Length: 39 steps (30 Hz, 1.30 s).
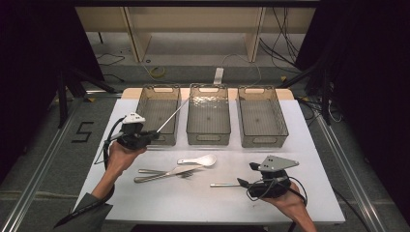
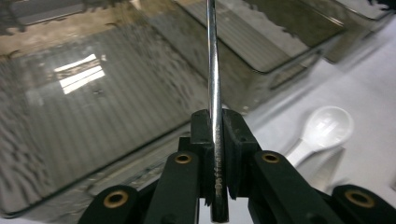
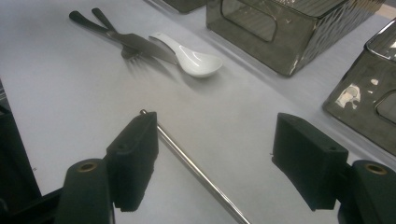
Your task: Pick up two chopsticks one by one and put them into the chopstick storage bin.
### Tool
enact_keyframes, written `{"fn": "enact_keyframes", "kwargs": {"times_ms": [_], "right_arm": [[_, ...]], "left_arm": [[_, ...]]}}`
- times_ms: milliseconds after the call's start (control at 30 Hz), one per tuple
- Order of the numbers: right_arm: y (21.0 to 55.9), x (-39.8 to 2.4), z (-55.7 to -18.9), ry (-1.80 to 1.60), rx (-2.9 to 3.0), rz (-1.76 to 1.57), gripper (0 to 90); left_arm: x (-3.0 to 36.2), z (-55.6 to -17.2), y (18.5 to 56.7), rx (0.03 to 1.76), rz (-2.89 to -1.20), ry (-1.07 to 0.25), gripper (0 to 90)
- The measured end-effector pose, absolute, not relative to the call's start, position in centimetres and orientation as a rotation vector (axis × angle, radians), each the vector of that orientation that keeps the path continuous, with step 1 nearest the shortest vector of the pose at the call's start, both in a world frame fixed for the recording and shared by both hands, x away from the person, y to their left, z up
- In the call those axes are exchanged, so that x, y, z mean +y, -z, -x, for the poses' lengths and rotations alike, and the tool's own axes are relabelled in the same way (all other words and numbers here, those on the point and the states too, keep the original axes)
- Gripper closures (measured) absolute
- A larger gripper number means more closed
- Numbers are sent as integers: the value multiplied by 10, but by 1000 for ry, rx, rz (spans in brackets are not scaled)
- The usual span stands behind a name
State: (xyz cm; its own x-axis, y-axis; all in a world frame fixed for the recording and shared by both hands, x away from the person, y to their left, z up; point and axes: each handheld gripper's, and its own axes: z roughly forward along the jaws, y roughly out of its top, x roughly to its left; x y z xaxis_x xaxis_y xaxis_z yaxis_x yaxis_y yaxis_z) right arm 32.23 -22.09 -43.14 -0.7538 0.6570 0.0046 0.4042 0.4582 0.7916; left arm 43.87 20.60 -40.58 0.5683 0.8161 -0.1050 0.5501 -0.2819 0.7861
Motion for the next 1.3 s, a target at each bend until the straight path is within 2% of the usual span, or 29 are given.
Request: {"fn": "enact_keyframes", "kwargs": {"times_ms": [667, 1200, 1233, 1267, 1300], "right_arm": [[432, -222, -321, -1185, 2433, -898, 312], [431, -221, -320, -1185, 2443, -891, 312], [431, -221, -320, -1184, 2443, -891, 312], [431, -221, -320, -1185, 2443, -889, 313], [431, -221, -320, -1185, 2443, -889, 312]], "left_arm": [[223, -497, 406, 1299, -1964, -459, 835], [232, -517, 420, 1422, -1958, -486, 826], [233, -518, 420, 1428, -1954, -478, 822], [233, -519, 421, 1435, -1945, -461, 765], [233, -520, 422, 1446, -1936, -456, 671]]}}
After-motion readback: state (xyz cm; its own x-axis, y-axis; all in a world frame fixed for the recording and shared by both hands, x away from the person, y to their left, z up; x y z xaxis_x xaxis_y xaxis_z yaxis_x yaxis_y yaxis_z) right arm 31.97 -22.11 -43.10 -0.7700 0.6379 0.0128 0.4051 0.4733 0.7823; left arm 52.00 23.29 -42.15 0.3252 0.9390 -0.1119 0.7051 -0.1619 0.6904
